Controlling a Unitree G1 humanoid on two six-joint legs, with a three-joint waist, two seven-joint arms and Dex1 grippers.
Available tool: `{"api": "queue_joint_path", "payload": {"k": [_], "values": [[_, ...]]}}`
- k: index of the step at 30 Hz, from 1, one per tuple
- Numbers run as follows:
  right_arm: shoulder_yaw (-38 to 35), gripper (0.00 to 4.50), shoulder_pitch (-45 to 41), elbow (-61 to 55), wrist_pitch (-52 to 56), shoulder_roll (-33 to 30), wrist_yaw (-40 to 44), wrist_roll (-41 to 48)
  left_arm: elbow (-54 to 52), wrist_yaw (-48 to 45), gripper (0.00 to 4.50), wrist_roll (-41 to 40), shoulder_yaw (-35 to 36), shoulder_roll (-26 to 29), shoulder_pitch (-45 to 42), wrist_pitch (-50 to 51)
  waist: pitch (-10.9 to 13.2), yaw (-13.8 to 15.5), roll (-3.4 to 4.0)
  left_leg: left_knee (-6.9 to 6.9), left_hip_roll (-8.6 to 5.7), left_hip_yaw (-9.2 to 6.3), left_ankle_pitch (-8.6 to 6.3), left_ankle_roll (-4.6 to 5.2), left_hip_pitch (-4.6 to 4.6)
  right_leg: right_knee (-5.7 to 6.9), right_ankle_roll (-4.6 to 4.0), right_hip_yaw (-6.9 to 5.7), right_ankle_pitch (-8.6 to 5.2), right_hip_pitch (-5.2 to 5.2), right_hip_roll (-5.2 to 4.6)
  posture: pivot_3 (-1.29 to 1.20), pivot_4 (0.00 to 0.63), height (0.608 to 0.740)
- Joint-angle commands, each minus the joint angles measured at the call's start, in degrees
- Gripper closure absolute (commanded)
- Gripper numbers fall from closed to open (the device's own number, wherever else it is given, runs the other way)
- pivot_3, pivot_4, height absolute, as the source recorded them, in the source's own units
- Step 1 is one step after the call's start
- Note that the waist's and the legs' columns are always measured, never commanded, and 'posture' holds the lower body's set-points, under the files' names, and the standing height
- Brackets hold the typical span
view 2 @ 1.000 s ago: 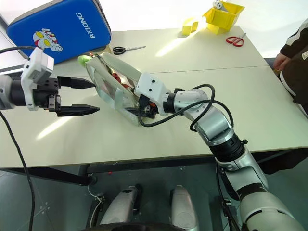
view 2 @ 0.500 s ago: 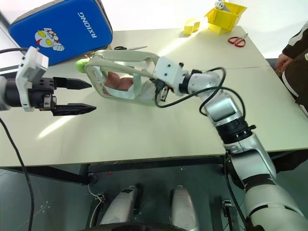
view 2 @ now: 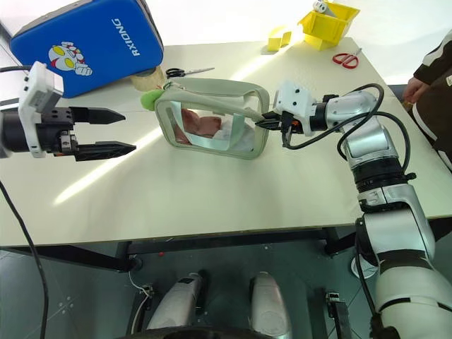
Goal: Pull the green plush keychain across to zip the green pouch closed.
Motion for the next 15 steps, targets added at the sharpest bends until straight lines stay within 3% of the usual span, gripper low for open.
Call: {"api": "queue_joint_path", "payload": {"k": [1, 7, 8, 15], "values": [[-2.1, 3.38, -2.3, 3.3, -2.7, -1.3, -0.1, -1.6, -0.7, 0.3, 0.00, -0.2, 2.4, 1.1, 0.0, -0.2, 0.0, 0.0, 0.00, 0.00, 0.00, 0.00, 0.00, 0.00, 0.00, 0.00, 0.00, 0.00, 0.00, 0.00, 0.00, 0.00, 0.150, 0.740], [-3.0, 0.39, -3.2, 5.5, -3.7, -1.6, 0.7, -2.2, 0.0, -0.1, 0.00, 0.1, 2.5, 1.1, 0.7, -1.1, 0.0, 0.0, 0.00, 0.00, 0.00, 0.00, 0.00, -0.01, 0.00, 0.00, 0.00, 0.01, 0.00, 0.00, 0.00, 0.00, 0.150, 0.740], [-3.5, 0.08, -3.3, 3.9, -2.1, -1.2, 0.9, -1.2, 0.3, -0.2, 0.00, 0.2, 2.5, 1.1, 0.7, -1.3, 0.0, -0.1, 0.00, 0.00, 0.00, 0.00, 0.00, -0.01, 0.00, 0.00, 0.00, 0.01, 0.00, 0.00, 0.00, 0.00, 0.150, 0.740], [-5.9, 0.08, -2.5, -6.2, 8.2, 0.9, 0.9, 2.7, 3.0, -0.5, 0.00, 1.4, 2.4, 0.7, 1.2, -3.7, 0.0, -0.5, 0.01, -0.02, 0.01, 0.00, 0.00, -0.01, 0.00, 0.03, 0.00, 0.01, 0.00, -0.03, 0.01, 0.00, 0.150, 0.740]]}}
